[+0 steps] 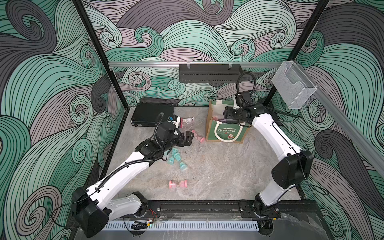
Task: Put the hourglass into the canvas bag
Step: Place the hourglass in the canvas bag, then pick up the hourglass from the center of the board.
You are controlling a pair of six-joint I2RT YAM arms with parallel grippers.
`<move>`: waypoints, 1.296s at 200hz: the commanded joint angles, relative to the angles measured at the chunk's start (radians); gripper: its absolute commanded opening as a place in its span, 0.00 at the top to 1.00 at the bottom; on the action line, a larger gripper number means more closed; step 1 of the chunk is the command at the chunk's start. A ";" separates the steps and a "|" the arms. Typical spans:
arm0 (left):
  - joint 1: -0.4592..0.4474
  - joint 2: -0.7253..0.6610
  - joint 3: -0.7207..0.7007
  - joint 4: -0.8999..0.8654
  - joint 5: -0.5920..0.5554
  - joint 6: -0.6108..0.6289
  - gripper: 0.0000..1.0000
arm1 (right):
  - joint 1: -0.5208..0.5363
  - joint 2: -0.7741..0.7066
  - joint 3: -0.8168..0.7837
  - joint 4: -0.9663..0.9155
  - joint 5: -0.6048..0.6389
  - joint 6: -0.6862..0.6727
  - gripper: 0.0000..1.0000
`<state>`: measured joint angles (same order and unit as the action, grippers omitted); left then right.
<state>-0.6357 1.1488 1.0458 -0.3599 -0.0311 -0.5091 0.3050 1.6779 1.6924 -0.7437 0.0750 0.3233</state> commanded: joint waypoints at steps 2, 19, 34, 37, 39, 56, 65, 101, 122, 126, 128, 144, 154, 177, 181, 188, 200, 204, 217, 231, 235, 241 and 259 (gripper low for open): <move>0.008 -0.036 0.017 -0.007 -0.037 -0.001 0.01 | 0.024 -0.061 0.021 -0.026 -0.037 -0.024 0.21; 0.008 -0.049 0.013 -0.015 -0.054 0.001 0.01 | 0.063 -0.095 0.028 -0.028 -0.035 -0.042 0.20; 0.008 -0.065 0.007 -0.027 -0.068 0.001 0.01 | 0.108 -0.111 0.033 -0.033 -0.043 -0.059 0.19; 0.009 -0.068 0.005 -0.030 -0.071 0.001 0.01 | 0.120 -0.112 0.034 -0.037 -0.043 -0.062 0.19; 0.008 -0.070 0.004 -0.031 -0.073 0.001 0.01 | 0.129 -0.113 0.036 -0.039 -0.043 -0.065 0.19; 0.009 -0.095 -0.017 -0.034 -0.094 -0.001 0.01 | 0.201 -0.104 0.041 -0.051 -0.034 -0.090 0.17; 0.010 -0.107 -0.029 -0.039 -0.105 -0.004 0.01 | 0.242 -0.095 0.041 -0.056 -0.017 -0.098 0.17; 0.009 -0.155 -0.074 -0.059 -0.144 -0.012 0.01 | 0.359 -0.027 0.032 -0.046 0.011 -0.116 0.16; 0.009 -0.174 -0.091 -0.082 -0.176 -0.014 0.01 | 0.398 0.043 0.028 -0.031 0.028 -0.131 0.16; 0.010 -0.177 -0.094 -0.084 -0.181 -0.014 0.01 | 0.403 0.060 0.031 -0.030 0.031 -0.134 0.16; 0.009 -0.178 -0.098 -0.086 -0.184 -0.014 0.01 | 0.405 0.069 0.033 -0.031 0.035 -0.135 0.16; 0.009 -0.195 -0.117 -0.093 -0.207 -0.017 0.01 | 0.415 0.137 0.047 -0.030 0.055 -0.144 0.16; 0.009 -0.205 -0.132 -0.097 -0.226 -0.022 0.01 | 0.420 0.175 0.055 -0.026 0.067 -0.152 0.16; 0.010 -0.228 -0.164 -0.109 -0.261 -0.027 0.01 | 0.427 0.272 0.085 -0.015 0.103 -0.181 0.16; 0.010 -0.231 -0.168 -0.112 -0.267 -0.028 0.01 | 0.428 0.289 0.093 -0.014 0.117 -0.185 0.16; 0.011 -0.238 -0.175 -0.116 -0.274 -0.032 0.01 | 0.430 0.317 0.103 -0.015 0.135 -0.193 0.16; 0.011 -0.244 -0.188 -0.120 -0.280 -0.038 0.02 | 0.429 0.361 0.117 -0.010 0.170 -0.204 0.16; 0.012 -0.246 -0.192 -0.122 -0.281 -0.041 0.02 | 0.428 0.374 0.123 -0.010 0.184 -0.206 0.16; 0.011 -0.250 -0.206 -0.121 -0.284 -0.046 0.01 | 0.424 0.411 0.130 -0.001 0.209 -0.214 0.14; 0.011 -0.251 -0.216 -0.121 -0.292 -0.046 0.01 | 0.414 0.449 0.141 0.014 0.204 -0.214 0.14; 0.011 -0.250 -0.216 -0.125 -0.293 -0.046 0.01 | 0.411 0.461 0.147 0.015 0.204 -0.214 0.14; 0.011 -0.249 -0.216 -0.129 -0.294 -0.046 0.01 | 0.408 0.477 0.156 0.015 0.206 -0.211 0.13; 0.011 -0.252 -0.222 -0.144 -0.307 -0.058 0.01 | 0.396 0.514 0.175 0.021 0.189 -0.201 0.13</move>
<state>-0.6353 0.9104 0.8234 -0.4728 -0.2932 -0.5419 0.7212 2.1582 1.8267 -0.7399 0.2386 0.1268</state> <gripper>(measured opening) 0.986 0.868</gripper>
